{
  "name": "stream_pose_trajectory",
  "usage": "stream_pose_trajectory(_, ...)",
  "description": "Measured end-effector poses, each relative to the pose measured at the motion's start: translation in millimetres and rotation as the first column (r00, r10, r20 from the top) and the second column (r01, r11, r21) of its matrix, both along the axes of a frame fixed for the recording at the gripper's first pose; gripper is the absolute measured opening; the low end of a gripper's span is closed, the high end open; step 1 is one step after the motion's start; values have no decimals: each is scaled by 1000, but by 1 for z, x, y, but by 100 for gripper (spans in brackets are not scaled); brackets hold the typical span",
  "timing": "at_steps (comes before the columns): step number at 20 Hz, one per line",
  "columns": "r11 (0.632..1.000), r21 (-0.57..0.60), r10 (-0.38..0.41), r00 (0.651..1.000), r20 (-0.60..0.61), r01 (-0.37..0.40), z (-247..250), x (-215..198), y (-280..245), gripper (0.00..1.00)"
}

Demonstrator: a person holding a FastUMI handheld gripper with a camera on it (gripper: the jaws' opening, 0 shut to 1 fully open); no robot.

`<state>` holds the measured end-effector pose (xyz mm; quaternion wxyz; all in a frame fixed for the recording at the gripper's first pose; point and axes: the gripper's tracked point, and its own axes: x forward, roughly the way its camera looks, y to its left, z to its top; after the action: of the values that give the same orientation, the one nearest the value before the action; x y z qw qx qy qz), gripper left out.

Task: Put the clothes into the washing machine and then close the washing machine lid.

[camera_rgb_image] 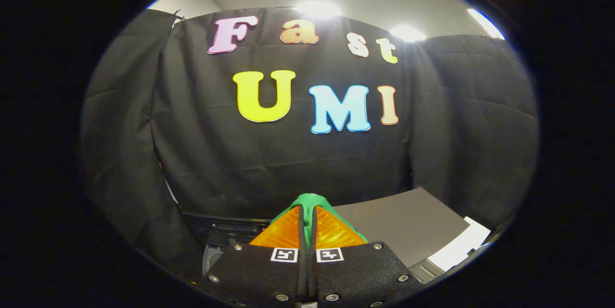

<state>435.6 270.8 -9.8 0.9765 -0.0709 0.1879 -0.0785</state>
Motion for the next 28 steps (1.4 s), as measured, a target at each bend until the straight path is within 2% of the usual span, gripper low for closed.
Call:
stream_pose_trajectory(5,997,20,70,996,-55,-69,-49,-1,73,0)
stream_pose_trajectory(11,992,0,123,974,-190,-125,-145,5,112,0)
stream_pose_trajectory(14,990,-4,133,957,-260,-139,-196,10,114,0)
stream_pose_trajectory(22,996,12,82,901,-426,-85,-306,6,91,0)
stream_pose_trajectory(24,997,8,71,882,-465,-76,-329,4,86,0)
stream_pose_trajectory(28,998,2,59,820,-569,-70,-384,-9,75,0)
